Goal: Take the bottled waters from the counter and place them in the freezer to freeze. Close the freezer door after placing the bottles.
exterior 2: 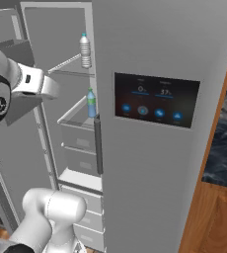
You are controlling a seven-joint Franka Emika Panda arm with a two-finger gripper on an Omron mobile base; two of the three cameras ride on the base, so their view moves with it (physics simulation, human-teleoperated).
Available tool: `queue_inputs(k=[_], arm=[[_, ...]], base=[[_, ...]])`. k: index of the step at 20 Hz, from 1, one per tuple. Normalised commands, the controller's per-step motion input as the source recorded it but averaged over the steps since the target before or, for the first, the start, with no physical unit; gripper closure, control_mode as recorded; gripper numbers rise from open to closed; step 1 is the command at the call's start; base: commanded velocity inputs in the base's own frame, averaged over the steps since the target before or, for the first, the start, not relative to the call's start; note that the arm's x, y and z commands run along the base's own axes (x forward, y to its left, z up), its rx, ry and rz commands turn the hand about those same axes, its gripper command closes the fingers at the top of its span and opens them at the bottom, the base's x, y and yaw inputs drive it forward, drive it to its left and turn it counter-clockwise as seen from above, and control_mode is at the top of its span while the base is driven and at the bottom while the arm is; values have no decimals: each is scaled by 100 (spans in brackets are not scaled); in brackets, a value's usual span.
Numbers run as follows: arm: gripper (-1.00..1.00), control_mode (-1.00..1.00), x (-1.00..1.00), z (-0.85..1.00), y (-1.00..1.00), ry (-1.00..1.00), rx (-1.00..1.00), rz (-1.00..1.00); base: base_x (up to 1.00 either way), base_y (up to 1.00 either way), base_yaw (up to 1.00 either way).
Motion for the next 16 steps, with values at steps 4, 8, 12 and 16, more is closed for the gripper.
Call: queue_inputs(k=[4,8,12,16], arm=[[-100,-100,-75,-57,-4,34,0,-2],[-100,-100,-28,-58,-3,21,1,-7],[-100,-100,-13,-50,-18,4,6,-7],[-100,-100,0,-63,-19,5,4,-6]], base=[[0,0,0],[0,0,0],[0,0,0],[0,0,0]])
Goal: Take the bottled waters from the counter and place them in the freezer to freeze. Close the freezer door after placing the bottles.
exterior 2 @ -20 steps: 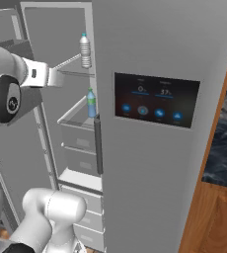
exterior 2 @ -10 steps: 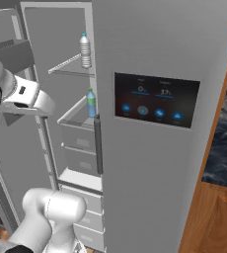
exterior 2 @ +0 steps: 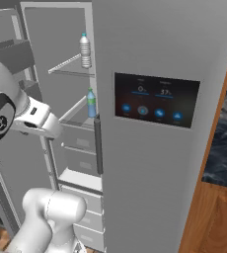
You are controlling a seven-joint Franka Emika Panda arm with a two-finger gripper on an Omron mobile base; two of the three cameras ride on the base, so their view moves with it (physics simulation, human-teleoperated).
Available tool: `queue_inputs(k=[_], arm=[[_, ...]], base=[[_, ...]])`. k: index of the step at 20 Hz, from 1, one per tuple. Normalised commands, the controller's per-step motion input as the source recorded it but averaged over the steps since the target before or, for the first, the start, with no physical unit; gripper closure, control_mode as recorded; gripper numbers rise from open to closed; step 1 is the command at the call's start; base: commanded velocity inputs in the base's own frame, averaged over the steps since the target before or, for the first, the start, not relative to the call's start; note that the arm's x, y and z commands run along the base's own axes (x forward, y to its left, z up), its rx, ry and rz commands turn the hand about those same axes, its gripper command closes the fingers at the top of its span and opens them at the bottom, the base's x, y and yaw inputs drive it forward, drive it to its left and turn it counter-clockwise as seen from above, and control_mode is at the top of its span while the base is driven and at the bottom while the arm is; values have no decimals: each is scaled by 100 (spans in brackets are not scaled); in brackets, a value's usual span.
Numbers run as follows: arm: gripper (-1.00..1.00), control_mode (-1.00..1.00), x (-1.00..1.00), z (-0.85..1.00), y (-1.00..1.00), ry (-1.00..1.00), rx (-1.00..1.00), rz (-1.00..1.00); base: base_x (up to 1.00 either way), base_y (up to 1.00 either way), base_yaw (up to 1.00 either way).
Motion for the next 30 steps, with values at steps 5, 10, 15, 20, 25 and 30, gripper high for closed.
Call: queue_inputs(k=[5,10,15,20,25,30], arm=[[-100,-100,0,-63,-11,5,9,-6],[-100,-100,0,-54,0,11,4,-7],[-100,-100,4,-39,0,8,0,-2],[-100,-100,4,-15,-1,3,0,0],[-100,-100,0,0,0,0,0,0],[-100,-100,0,0,0,0,0,0]], base=[[0,0,0],[0,0,0],[0,0,0],[0,0,0],[0,0,0],[0,0,0]])
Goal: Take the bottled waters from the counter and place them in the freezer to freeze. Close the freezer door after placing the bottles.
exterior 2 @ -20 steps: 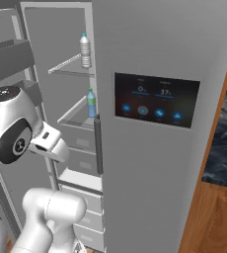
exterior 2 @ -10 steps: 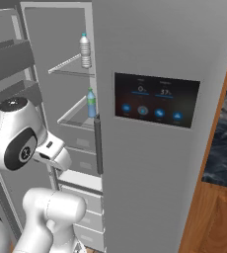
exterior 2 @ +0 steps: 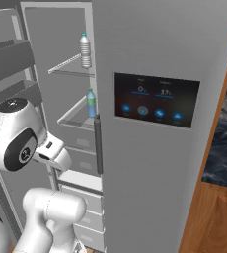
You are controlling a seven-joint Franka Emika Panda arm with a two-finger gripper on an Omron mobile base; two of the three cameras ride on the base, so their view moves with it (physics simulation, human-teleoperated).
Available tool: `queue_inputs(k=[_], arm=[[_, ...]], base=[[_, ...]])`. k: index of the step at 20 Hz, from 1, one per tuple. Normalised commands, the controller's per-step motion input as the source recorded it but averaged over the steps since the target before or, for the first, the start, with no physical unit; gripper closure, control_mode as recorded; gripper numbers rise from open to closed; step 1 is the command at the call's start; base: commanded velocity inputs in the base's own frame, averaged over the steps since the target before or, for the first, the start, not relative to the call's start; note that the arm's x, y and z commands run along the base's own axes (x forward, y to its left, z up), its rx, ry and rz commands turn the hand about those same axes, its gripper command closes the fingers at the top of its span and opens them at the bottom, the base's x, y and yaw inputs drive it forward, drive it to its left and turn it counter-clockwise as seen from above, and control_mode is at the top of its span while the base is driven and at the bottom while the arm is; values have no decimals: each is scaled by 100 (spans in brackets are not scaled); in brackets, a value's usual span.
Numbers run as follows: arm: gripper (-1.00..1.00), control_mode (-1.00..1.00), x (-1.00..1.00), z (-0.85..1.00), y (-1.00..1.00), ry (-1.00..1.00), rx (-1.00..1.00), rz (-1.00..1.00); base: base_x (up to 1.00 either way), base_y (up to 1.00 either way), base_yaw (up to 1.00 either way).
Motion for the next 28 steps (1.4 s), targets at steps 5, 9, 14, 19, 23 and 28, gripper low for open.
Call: queue_inputs(k=[5,9,14,19,23,28], arm=[[-100,100,-5,0,0,0,0,0],[-100,100,0,0,0,0,0,0],[-100,100,0,0,0,0,0,0],[-100,100,0,0,0,0,0,0],[-100,100,0,0,0,0,0,0],[-100,100,0,0,0,0,0,0]], base=[[-23,0,-1],[-48,1,-7],[-58,12,-17],[-42,37,-24],[-34,27,-12],[-26,48,-1]])
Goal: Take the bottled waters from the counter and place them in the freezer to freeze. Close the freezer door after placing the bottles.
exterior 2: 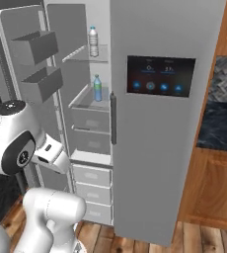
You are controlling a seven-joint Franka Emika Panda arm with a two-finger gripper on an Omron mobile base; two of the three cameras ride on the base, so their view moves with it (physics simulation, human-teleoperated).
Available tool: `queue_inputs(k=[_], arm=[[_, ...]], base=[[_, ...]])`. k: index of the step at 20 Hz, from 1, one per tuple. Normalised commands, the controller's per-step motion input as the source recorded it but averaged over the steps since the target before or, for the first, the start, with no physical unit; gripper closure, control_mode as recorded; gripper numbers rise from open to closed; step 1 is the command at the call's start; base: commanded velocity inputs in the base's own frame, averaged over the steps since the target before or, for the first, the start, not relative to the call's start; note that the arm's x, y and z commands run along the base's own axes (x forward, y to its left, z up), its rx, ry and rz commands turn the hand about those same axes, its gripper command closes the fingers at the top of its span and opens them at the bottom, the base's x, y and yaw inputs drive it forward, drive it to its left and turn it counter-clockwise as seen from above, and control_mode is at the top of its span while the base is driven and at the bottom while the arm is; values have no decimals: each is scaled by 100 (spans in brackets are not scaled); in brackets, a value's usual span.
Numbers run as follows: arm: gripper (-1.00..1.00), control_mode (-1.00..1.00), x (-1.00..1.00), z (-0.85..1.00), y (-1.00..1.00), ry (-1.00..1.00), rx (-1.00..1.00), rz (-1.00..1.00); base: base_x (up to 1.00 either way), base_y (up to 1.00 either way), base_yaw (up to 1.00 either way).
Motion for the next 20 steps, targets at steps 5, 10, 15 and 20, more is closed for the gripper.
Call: queue_inputs(k=[5,10,15,20], arm=[[-100,100,0,0,0,0,0,0],[-100,100,0,0,0,0,0,0],[-100,100,0,0,0,0,0,0],[-100,100,0,0,0,0,0,0]], base=[[-8,67,0],[0,43,0],[0,37,0],[0,35,0]])
